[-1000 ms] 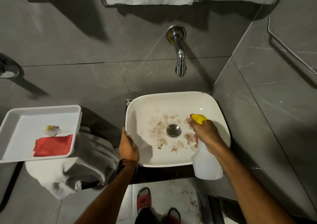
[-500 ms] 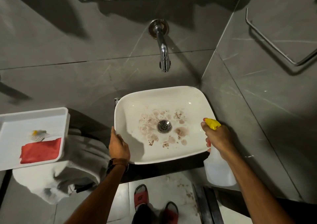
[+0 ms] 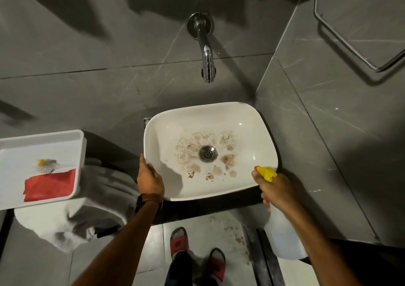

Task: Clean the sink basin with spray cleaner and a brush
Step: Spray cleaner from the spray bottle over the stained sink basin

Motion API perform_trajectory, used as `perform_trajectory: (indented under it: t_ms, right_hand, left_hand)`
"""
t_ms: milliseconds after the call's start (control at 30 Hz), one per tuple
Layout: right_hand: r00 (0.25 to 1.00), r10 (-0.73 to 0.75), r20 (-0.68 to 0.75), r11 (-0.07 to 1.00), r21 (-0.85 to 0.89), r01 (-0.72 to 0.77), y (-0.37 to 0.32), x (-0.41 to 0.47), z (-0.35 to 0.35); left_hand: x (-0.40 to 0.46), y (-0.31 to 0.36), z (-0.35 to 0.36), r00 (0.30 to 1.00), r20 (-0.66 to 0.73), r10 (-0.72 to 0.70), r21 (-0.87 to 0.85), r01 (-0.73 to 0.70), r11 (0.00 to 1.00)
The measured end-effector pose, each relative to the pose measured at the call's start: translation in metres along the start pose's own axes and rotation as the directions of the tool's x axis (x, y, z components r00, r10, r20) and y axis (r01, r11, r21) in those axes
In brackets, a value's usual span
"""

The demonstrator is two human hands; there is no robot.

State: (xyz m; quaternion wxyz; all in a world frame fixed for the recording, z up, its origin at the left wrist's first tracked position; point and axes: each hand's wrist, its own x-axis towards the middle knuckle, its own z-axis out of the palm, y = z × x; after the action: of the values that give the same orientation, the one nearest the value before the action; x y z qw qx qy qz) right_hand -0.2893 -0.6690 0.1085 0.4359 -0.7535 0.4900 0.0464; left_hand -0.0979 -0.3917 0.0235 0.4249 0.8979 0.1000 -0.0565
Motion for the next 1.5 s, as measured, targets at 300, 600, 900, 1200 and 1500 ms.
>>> perform_trajectory:
  t_ms: [300,600,900,1200,1500]
  right_hand:
    - [0.993,-0.069,0.092,0.994,-0.076,0.076,0.002,-0.023,0.032]
    - [0.966,-0.155,0.205,0.963,-0.188,0.195,-0.018,-0.05,0.074]
    - [0.958,-0.196,0.211,0.941,-0.235,0.244,-0.064,-0.066,0.106]
    - [0.954,-0.26,0.149,0.946,-0.156,0.283,-0.103,-0.059,0.103]
    - [0.987,-0.151,0.062,0.984,-0.085,0.156,-0.092,-0.031,0.073]
  left_hand:
    - [-0.001,0.001,-0.001,1.0,0.01,-0.017,-0.001,0.017,1.0]
    - [0.0,0.001,-0.001,0.999,0.026,-0.03,-0.029,0.03,0.999]
    - [0.001,-0.002,-0.001,1.0,0.022,0.004,-0.029,-0.003,1.0]
    - [0.003,-0.004,0.002,0.999,0.035,-0.004,-0.035,0.006,0.999]
    - [0.002,-0.004,0.003,0.998,0.053,-0.031,-0.069,0.035,0.997]
